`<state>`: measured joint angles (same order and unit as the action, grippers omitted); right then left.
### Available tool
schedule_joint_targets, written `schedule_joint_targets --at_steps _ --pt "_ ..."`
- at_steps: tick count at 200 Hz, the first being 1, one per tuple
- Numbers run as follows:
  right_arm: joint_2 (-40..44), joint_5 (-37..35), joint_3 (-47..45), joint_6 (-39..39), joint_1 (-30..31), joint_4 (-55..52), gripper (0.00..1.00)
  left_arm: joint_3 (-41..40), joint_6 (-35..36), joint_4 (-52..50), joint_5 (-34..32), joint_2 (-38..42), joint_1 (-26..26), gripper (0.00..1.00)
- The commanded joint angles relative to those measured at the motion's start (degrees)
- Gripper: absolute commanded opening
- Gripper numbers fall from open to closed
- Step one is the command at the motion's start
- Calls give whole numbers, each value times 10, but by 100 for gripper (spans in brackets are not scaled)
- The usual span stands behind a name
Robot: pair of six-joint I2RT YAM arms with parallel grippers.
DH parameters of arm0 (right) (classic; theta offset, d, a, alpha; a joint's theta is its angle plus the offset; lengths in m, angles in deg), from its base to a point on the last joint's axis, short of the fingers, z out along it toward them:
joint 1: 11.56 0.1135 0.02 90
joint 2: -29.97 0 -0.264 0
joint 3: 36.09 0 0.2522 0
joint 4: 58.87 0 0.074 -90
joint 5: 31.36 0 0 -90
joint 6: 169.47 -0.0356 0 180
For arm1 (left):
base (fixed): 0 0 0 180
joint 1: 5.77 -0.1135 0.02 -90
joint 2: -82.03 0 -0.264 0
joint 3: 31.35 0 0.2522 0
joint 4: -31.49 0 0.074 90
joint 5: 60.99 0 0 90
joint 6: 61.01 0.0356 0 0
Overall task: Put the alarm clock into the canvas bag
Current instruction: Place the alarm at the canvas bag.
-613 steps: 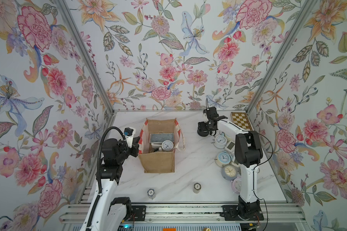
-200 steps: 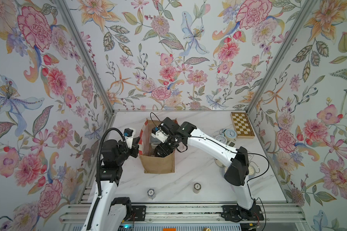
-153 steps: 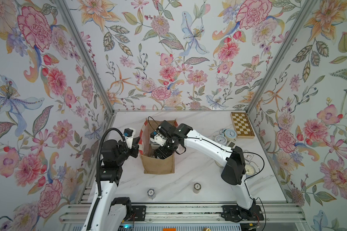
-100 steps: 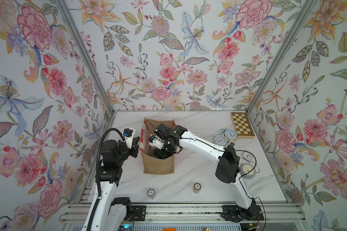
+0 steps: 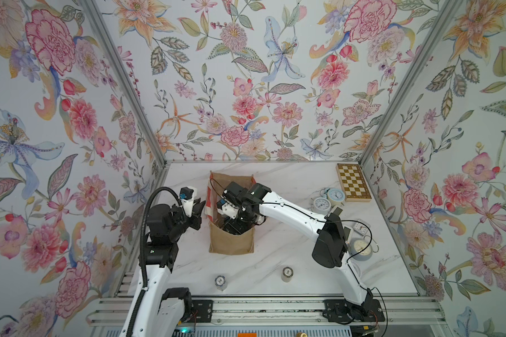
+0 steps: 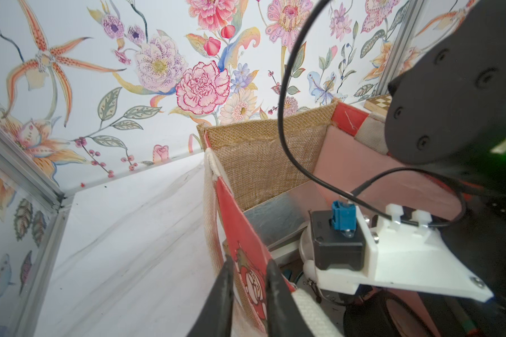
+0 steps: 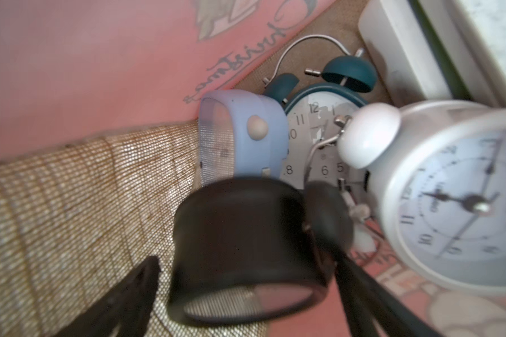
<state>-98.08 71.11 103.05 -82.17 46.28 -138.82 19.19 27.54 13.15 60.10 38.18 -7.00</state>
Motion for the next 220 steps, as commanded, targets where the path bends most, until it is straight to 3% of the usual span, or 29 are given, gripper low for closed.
schedule_joint_targets --at_steps 1,56,138,173,220 --pt "35 -12 15 1 2 -27 99 6 -11 12 -7 -5 -3 31" --pt "91 -41 29 -5 -6 -27 99 100 -31 -50 -38 -77 -3 44" --pt "155 -110 6 -22 -26 -8 99 222 -38 -78 -1 -249 -4 50" --pt "199 -139 -41 -34 -41 14 99 226 -26 -65 43 -282 -3 50" --pt "294 -167 -148 -65 -84 76 99 199 -7 -52 39 -291 -3 37"
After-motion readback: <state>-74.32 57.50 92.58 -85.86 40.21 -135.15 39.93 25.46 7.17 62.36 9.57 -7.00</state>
